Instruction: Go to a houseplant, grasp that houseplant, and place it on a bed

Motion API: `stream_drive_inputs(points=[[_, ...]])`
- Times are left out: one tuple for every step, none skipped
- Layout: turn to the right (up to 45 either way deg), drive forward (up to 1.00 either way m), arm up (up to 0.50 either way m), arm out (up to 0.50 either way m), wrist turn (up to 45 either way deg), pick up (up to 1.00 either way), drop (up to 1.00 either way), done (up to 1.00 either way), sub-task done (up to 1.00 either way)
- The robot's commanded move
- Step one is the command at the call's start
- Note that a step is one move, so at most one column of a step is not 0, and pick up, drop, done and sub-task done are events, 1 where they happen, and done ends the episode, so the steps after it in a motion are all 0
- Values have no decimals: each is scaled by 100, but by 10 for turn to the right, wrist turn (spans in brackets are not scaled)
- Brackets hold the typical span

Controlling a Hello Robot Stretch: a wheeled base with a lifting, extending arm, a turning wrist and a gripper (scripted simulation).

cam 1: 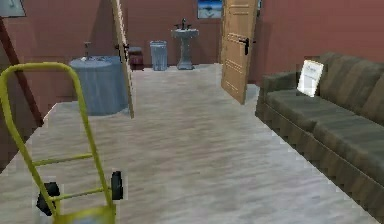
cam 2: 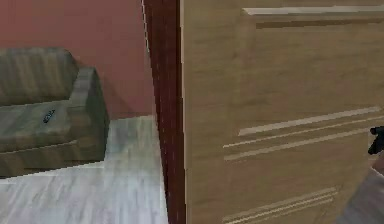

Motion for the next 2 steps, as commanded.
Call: stream_drive_inputs(points=[[0, 100, 0, 0, 0, 0, 0, 0, 0], [0, 100, 0, 0, 0, 0, 0, 0, 0]])
